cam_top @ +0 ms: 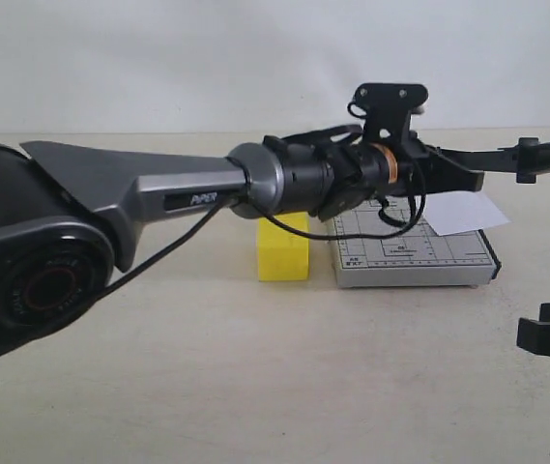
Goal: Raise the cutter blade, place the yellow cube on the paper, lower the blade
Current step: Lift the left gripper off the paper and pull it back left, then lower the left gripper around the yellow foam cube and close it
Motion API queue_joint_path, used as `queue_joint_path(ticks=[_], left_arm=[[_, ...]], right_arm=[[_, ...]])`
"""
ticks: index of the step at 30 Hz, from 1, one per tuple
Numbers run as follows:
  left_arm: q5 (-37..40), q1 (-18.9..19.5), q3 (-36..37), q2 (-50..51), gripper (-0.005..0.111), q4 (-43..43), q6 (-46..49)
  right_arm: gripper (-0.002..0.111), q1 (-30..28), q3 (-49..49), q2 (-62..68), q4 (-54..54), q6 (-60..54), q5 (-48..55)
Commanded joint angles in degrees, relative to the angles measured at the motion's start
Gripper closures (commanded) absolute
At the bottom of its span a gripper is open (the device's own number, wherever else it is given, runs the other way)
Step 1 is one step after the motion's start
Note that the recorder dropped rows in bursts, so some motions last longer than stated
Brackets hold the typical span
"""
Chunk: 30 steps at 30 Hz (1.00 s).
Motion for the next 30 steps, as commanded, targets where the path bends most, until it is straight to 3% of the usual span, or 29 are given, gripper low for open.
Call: queue_joint_path(ticks=[1, 7, 10, 12, 15, 18, 19, 21, 24, 30], left_arm=[[5.84, -0.13, 1.25, -5.45, 0.102, 0.03, 1.71], [3.22, -0.13, 14.25, -13.75, 0.102, -0.33, 0.84], [-2.03, -0.13, 24.81, -19.08, 0.102, -1.77, -1.74], [-6.94, -0.13, 33.67, -23.32, 0.102, -7.50, 0.78], [-19.01, -0.13, 47.57, -30.07, 0.102, -28.70, 14.58], [-30.32, -0.62, 60.65, -36.43, 0.102, -57.98, 31.82], [-33.23, -0.63, 63.38, -38.04, 0.102, -63.07, 35.55], [-38.40, -0.71, 68.65, -41.51, 0.102, -68.08, 42.69], [-42.24, -0.71, 72.97, -44.78, 0.102, -68.51, 51.37], [-46.24, -0.48, 74.60, -47.10, 0.102, -76.70, 68.50]], right_arm=[[0.108, -0.18, -0.01, 0.00, -0.03, 0.15, -0.13], [0.108, -0.18, -0.01, 0.00, -0.03, 0.53, -0.13], [0.108, -0.18, -0.01, 0.00, -0.03, 1.30, -0.13], [0.108, -0.18, -0.01, 0.00, -0.03, 1.30, -0.13], [0.108, -0.18, -0.01, 0.00, -0.03, 1.43, -0.13], [0.108, -0.18, -0.01, 0.00, -0.03, 1.67, -0.35], [0.108, -0.18, -0.01, 0.00, -0.03, 1.67, -0.35], [0.108, -0.18, -0.01, 0.00, -0.03, 1.67, -0.35], [0.108, -0.18, -0.01, 0.00, -0.03, 1.67, -0.35], [0.108, -0.18, -0.01, 0.00, -0.03, 1.54, -0.35]])
